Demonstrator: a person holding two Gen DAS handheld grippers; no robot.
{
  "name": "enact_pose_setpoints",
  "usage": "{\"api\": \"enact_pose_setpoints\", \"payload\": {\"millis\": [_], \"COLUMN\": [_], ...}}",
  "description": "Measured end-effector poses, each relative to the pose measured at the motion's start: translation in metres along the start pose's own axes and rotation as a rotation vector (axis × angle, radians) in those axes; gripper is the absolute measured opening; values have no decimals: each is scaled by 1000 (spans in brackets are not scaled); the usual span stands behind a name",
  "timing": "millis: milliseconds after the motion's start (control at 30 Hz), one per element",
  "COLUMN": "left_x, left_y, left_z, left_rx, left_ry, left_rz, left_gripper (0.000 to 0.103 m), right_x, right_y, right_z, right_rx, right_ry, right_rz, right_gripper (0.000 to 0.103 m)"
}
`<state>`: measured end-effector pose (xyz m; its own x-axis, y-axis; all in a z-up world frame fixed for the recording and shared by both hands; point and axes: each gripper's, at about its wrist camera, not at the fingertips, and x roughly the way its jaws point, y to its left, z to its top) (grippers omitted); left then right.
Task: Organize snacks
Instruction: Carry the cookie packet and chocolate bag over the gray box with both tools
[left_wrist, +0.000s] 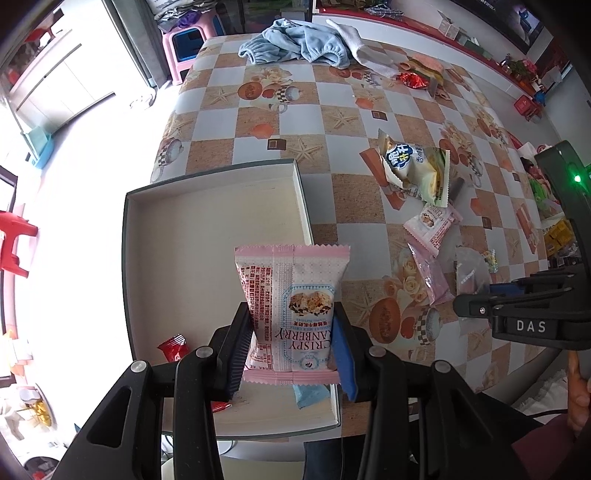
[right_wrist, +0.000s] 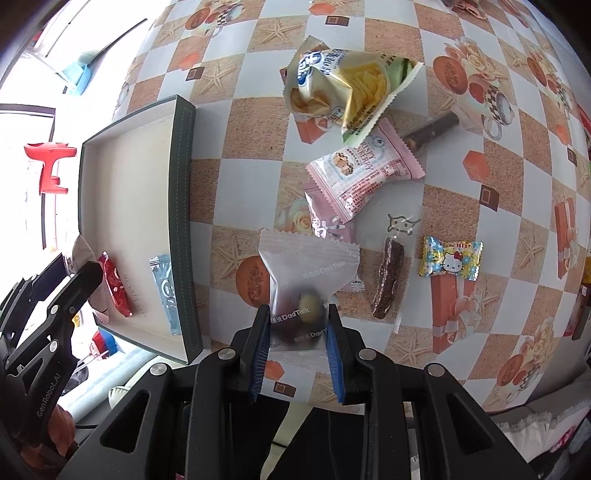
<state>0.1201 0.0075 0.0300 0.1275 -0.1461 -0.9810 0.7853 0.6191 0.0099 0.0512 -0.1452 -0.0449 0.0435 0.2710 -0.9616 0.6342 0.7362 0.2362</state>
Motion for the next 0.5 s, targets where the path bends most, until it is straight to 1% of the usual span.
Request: {"api": "enact_pose_setpoints", "payload": {"millis": [500], "left_x": [-1], "left_y": [36], "left_z": [-7], "left_rx": [-60], "left_ry": [-2], "left_rz": [11], "left_gripper": [45], "right_x": [4], "right_y": [36], "right_z": [12], "right_rx": [-63], "right_ry": [3], "right_rz": [-16], "right_gripper": [29]}}
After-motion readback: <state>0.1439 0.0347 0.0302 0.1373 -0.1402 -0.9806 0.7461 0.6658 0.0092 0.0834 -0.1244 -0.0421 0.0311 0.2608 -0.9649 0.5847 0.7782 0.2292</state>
